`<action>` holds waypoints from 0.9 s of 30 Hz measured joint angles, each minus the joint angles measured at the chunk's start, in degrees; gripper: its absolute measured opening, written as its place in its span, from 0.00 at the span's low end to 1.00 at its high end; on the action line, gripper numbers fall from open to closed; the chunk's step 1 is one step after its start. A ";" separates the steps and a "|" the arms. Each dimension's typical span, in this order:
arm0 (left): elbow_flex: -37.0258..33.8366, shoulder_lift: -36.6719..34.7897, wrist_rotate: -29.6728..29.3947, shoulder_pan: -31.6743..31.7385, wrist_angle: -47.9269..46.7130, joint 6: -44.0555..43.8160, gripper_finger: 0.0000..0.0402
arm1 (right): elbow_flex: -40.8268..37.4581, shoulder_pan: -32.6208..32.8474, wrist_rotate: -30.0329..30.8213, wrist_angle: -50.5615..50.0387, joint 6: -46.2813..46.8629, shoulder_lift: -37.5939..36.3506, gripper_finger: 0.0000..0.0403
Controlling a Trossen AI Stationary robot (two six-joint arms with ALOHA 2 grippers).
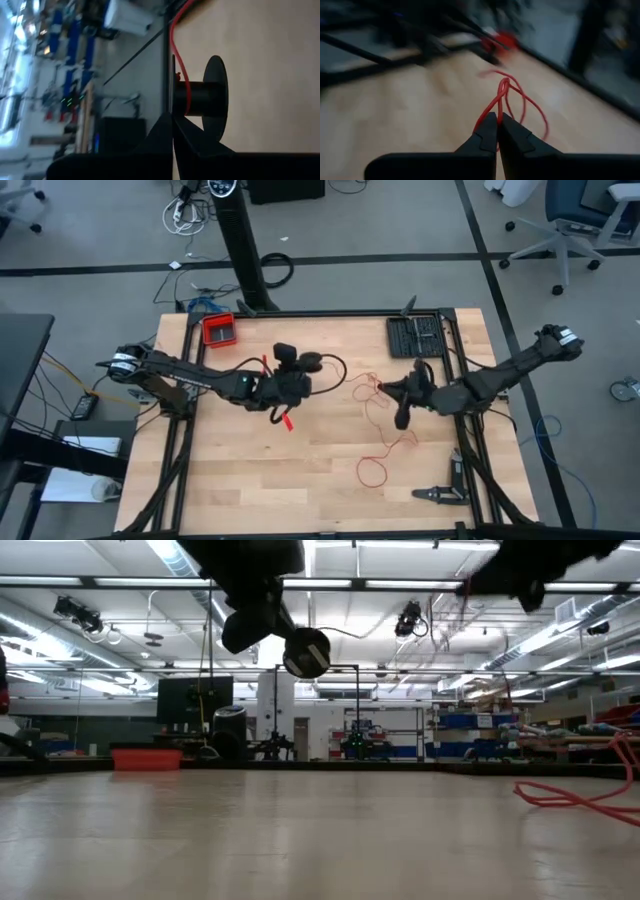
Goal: Coil cords
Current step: Uncoil the red wire from the spool
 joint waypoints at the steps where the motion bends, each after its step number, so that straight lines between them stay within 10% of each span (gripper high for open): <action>1: 0.00 0.00 -0.85 0.31 0.00 -0.30 0.01 | -0.01 1.34 -0.90 3.17 -3.34 -0.27 0.02; 14: 0.00 0.00 -4.02 3.66 12.87 -30.84 0.01 | 0.00 7.52 -30.28 26.29 -24.08 3.85 0.02; 27: 0.00 0.00 3.72 2.51 27.78 -44.28 0.01 | 0.00 -1.59 -33.32 25.69 -18.40 18.07 0.02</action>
